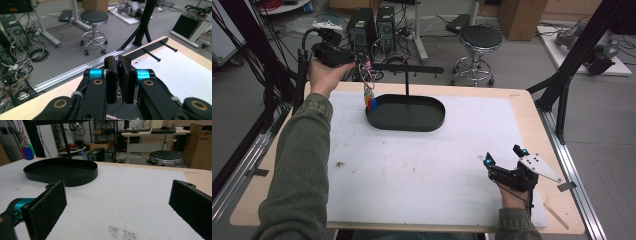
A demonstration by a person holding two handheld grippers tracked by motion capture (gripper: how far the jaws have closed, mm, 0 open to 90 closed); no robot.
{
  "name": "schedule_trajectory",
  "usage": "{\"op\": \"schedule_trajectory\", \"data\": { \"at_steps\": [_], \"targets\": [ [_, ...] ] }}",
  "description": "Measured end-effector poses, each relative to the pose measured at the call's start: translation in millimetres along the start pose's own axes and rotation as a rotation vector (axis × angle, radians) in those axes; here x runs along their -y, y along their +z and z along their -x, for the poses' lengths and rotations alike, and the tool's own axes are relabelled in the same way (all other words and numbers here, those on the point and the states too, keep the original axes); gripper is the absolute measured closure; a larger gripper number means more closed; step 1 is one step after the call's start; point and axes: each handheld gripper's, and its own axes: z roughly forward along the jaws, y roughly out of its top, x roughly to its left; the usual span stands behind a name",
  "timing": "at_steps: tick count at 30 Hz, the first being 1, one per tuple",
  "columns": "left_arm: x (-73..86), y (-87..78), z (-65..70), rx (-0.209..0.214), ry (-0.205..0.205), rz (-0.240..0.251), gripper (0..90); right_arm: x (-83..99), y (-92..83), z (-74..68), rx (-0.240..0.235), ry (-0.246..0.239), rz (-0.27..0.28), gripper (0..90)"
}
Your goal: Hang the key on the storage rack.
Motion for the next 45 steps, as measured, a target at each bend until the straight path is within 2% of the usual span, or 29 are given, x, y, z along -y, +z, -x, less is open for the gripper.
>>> {"op": "schedule_trajectory", "data": {
  "at_steps": [7,15,20,23,31,34,37,40,42,45],
  "targets": [
    [1.5,8.6,-3.5,-0.021,-0.037,0.017,84.4,0.5,-0.5,0.2,0.002,0.001,-0.003,0.4],
    [5.4,23.4,-4.9,-0.049,-0.058,0.003,84.4,1.0,-1.0,1.3,0.003,0.006,0.000,0.4],
    [5.1,30.6,-1.5,-0.054,-0.079,0.038,84.4,1.4,-0.9,2.6,0.004,0.007,-0.002,0.4],
    [6.4,34.9,-1.5,-0.069,-0.097,0.034,84.4,1.3,-1.5,2.5,0.003,0.005,-0.001,0.4],
    [11.2,46.8,-2.5,-0.091,-0.086,-0.008,84.3,1.2,-1.0,3.7,0.004,0.007,0.002,0.4],
    [13.2,50.2,-2.2,-0.090,-0.065,-0.034,84.3,1.1,-0.9,3.9,0.003,0.008,0.002,0.4],
    [13.2,51.3,-0.1,-0.084,-0.053,-0.028,84.3,0.8,-0.2,4.3,0.001,0.007,0.003,0.4],
    [13.2,50.8,-1.8,-0.079,-0.068,-0.026,84.3,0.2,-0.4,4.1,0.000,0.008,0.007,0.4],
    [13.2,50.3,-2.3,-0.091,-0.061,-0.038,84.3,0.1,-0.2,3.0,-0.002,0.008,0.006,0.4],
    [12.6,49.6,-0.5,-0.093,-0.062,-0.030,84.3,0.2,0.1,2.7,-0.005,0.006,0.004,0.4]
  ]
}}
